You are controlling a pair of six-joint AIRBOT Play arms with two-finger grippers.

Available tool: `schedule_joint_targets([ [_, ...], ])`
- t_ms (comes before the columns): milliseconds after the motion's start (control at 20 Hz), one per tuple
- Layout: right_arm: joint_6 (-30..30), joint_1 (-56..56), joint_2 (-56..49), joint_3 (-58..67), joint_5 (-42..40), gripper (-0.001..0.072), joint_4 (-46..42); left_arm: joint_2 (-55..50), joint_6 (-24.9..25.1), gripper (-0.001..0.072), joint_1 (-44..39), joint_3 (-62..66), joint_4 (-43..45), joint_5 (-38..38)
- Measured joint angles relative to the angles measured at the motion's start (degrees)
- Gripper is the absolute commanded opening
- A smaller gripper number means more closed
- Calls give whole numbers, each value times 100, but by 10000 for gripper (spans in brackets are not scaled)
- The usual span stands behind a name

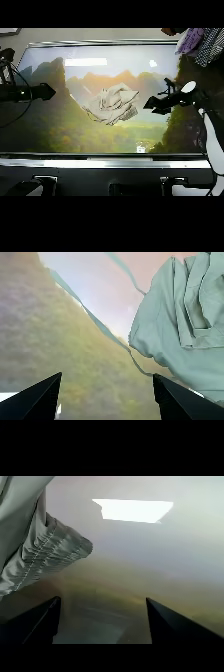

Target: Fold the clothes and pants, and hang the long-sleeved shirts on hangers.

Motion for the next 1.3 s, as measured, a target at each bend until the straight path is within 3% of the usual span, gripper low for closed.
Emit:
schedule_joint_targets([
  [400,-509,570,-721,-262,-1016,591,933,-352,-22,658,0,0,-2,4],
  [450,-529,603,-739,-267,-1141,493,1003,-374,-31,659,0,2,-2,7],
  [600,-549,660,-772,-275,-1493,31,1161,-415,-68,658,4,0,-2,7],
  [750,-555,673,-763,-278,-1576,31,1217,-431,-175,658,9,0,-2,2],
  [900,-409,675,-555,-278,-1150,31,870,-433,-214,658,7,0,-11,-92],
  [1300,586,678,1119,-280,745,31,-2249,-433,-260,658,4,-293,-354,-402],
])
